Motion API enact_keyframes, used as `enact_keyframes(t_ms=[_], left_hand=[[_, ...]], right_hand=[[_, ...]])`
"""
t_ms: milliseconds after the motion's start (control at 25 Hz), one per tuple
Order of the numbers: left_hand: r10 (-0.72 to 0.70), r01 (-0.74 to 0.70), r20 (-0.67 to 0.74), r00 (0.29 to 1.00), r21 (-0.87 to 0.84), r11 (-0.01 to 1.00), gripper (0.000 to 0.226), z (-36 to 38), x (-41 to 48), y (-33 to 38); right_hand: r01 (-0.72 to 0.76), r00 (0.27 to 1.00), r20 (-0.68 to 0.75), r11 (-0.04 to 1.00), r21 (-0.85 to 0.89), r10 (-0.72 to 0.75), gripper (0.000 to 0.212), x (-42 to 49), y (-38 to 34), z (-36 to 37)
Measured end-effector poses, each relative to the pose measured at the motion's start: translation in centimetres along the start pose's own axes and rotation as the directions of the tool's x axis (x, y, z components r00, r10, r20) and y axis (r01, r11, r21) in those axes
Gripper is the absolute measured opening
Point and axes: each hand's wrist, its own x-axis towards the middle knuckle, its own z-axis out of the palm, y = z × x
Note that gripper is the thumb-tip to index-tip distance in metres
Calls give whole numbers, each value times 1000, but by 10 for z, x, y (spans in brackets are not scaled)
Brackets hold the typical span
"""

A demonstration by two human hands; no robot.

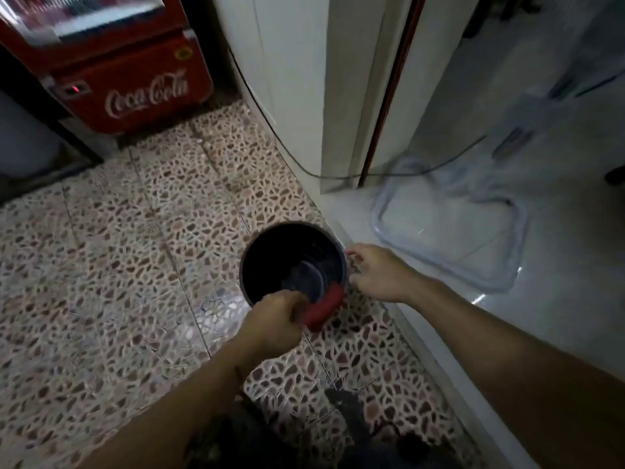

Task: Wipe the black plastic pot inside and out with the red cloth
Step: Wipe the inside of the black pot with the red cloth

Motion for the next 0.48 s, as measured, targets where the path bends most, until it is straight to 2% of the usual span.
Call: enact_keyframes(t_ms=[80, 160, 280, 360, 480], left_hand=[[73, -73, -1, 997, 47, 996, 44, 54, 22, -31], [134, -131, -31, 990, 94, 987, 56, 104, 44, -64], [192, -187, -159, 968, 44, 981, 61, 160, 67, -108], [198, -190, -255, 946, 58, 980, 59, 181, 73, -127], [244, -224, -370, 896, 96, 970, 54, 199, 73, -138]], right_hand=[[42, 999, 27, 997, -58, -41, 60, 33, 34, 54], [66, 996, 75, 979, -193, -52, 66, 67, 70, 111], [159, 987, 63, 880, -448, -146, 73, 105, 108, 156], [214, 972, 48, 792, -572, -228, 70, 122, 120, 167], [263, 956, 63, 749, -608, -285, 53, 131, 130, 174]])
